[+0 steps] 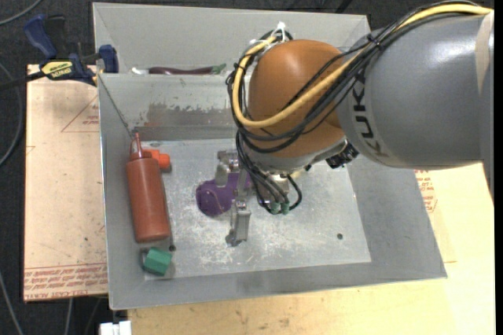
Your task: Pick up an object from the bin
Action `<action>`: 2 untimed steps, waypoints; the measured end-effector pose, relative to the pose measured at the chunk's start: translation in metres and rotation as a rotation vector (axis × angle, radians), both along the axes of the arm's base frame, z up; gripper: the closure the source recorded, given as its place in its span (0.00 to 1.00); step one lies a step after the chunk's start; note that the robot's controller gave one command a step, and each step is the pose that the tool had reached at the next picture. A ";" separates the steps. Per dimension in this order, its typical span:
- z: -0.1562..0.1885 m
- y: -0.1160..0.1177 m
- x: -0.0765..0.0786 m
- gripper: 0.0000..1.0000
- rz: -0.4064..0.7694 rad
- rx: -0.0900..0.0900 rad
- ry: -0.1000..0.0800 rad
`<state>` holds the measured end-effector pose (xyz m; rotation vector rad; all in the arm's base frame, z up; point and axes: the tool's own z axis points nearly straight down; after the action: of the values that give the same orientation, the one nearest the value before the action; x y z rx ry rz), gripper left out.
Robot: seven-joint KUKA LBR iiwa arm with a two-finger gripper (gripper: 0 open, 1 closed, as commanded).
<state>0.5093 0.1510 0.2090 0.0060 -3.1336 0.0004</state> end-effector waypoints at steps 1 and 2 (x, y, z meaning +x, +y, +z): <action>0.004 -0.001 0.002 0.00 -0.003 0.001 -0.008; -0.047 0.000 0.027 0.00 -0.001 0.004 -0.012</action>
Offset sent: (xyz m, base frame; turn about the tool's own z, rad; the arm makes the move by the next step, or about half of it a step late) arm 0.0547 -0.0011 -0.1217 -0.0029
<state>0.5360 0.1514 0.1623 0.0053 -3.1459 -0.0052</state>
